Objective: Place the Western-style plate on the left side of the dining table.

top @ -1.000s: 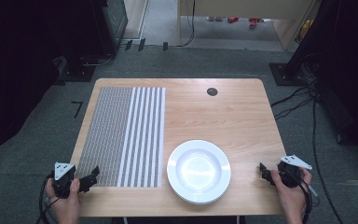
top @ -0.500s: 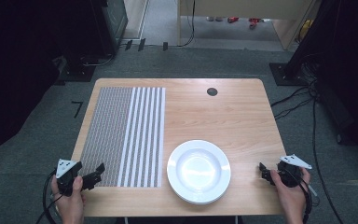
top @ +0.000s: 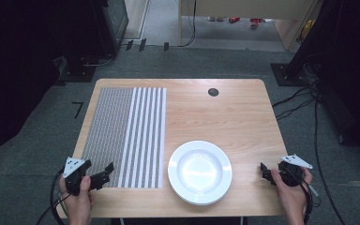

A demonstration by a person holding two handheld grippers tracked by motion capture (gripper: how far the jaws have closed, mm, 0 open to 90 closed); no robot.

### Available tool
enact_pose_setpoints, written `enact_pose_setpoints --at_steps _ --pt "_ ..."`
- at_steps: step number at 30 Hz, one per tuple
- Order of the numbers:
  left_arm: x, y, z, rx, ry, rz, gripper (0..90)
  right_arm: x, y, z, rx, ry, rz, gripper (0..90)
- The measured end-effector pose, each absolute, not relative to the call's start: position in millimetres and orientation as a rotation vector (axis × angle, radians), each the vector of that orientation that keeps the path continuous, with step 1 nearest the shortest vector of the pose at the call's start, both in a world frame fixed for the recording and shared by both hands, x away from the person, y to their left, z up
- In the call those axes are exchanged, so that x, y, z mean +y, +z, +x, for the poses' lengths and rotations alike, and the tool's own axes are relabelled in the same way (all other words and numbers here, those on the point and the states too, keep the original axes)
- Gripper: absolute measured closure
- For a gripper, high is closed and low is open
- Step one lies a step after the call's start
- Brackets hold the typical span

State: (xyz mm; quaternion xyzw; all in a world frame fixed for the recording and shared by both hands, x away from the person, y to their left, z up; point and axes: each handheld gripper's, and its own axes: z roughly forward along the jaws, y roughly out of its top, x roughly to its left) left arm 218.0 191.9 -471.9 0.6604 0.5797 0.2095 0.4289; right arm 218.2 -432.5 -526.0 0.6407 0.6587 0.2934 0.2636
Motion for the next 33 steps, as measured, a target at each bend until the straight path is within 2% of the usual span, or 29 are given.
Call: enact_pose_setpoints --at_steps 4,8,33 --pt "179.4 -469.7 219.4 1.428 0.495 1.660 8.5 -433.1 -525.8 219.4 1.765 0.809 1.751 7.9" --pt "167.5 -465.7 218.8 1.390 0.471 1.684 8.5 -436.9 -522.6 220.2 1.723 0.863 1.790 14.1" --pt "119.8 -460.0 236.7 1.305 0.427 1.747 8.5 -394.7 -479.2 232.2 1.678 1.037 1.748 14.0"
